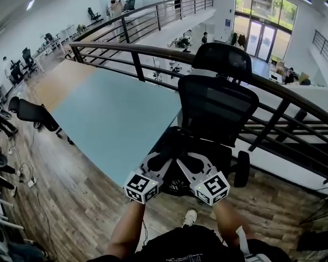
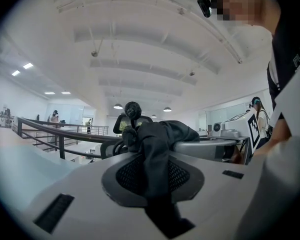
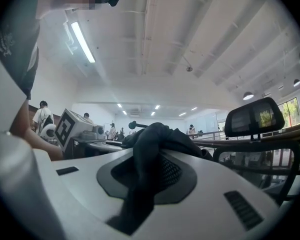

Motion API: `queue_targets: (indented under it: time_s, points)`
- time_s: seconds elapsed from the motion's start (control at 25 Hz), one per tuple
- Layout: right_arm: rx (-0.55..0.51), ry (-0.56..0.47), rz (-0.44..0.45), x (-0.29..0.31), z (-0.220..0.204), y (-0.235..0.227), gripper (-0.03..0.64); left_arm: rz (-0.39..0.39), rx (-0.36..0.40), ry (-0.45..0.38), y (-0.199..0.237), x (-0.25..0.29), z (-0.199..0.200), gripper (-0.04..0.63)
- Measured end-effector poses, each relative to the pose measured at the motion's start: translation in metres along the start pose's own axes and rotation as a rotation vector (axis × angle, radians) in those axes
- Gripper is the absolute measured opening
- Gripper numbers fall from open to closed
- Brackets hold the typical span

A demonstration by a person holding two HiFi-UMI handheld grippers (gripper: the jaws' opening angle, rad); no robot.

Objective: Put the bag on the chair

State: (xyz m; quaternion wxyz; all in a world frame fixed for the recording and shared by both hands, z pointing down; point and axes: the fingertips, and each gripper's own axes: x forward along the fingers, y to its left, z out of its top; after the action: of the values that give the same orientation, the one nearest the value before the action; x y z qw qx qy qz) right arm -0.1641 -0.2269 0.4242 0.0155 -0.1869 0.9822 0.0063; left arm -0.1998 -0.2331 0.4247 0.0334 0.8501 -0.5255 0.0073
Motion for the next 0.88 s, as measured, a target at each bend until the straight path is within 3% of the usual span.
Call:
queue_targets:
  time_s: [0.48, 0.88]
  points:
    - [0.043, 0.013, -0.021, -0.008, -0.015, -0.068, 0.074, -0.05, -0.072, 0.024, 0.0, 0.071, -0.013, 0.084]
    - [0.029, 0.061, -0.078, -0.002, -0.029, -0.13, 0.074, -0.148, -0.103, 0.036, 0.013, 0.14, -0.025, 0.084]
